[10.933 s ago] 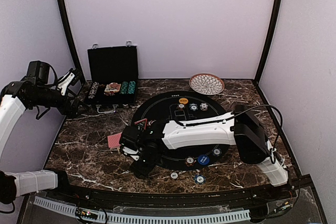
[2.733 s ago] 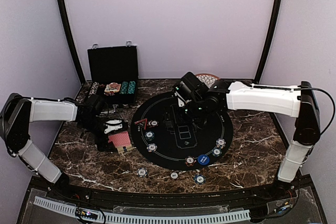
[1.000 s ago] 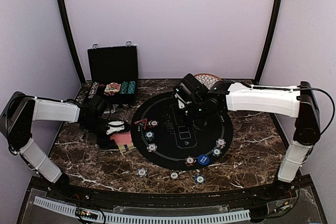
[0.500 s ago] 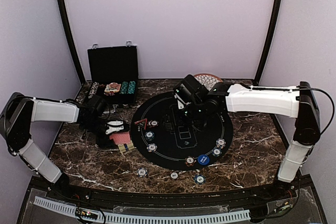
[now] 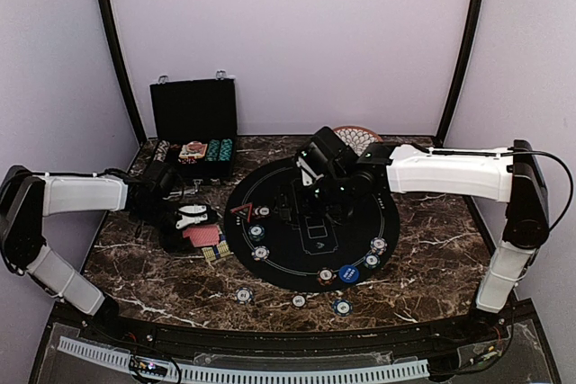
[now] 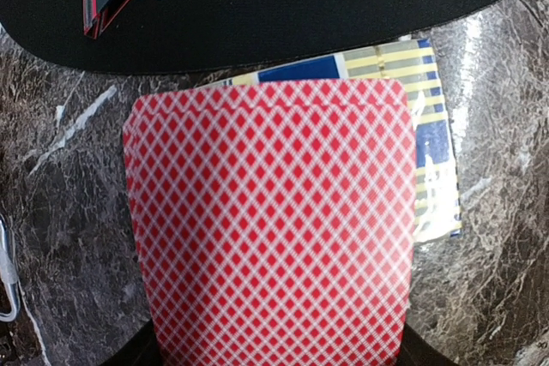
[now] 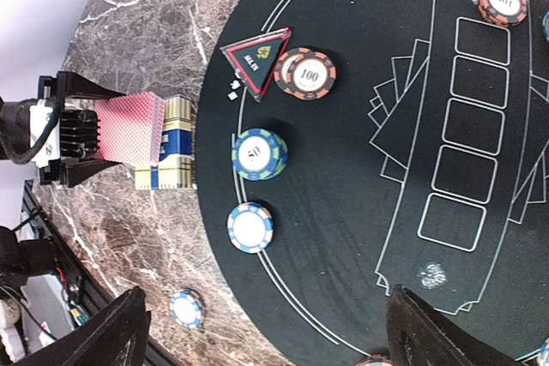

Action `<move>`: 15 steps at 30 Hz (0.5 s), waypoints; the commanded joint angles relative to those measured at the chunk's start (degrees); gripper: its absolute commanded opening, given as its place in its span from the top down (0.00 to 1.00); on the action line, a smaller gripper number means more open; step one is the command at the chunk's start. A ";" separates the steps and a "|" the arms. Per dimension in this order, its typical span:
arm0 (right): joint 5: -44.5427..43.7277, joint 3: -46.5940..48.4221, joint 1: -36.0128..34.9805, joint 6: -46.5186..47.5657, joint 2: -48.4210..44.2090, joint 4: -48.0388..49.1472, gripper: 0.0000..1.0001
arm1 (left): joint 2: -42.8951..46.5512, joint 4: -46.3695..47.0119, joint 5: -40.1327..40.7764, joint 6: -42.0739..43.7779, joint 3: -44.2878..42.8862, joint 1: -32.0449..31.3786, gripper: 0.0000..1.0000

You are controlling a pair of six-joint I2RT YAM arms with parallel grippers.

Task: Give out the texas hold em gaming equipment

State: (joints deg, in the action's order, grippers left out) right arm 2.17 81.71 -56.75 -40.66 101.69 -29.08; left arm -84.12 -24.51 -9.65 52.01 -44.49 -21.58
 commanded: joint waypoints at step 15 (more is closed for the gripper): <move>21.70 -0.51 2.87 -8.41 5.26 20.37 0.04 | 6.83 -12.47 -13.93 -8.36 -11.70 -1.09 1.00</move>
State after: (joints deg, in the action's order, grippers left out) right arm 15.99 81.08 -54.41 -45.78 104.47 -16.91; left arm -79.92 -33.12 -18.92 46.11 -53.06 -21.93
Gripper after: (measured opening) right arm 0.963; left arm 0.682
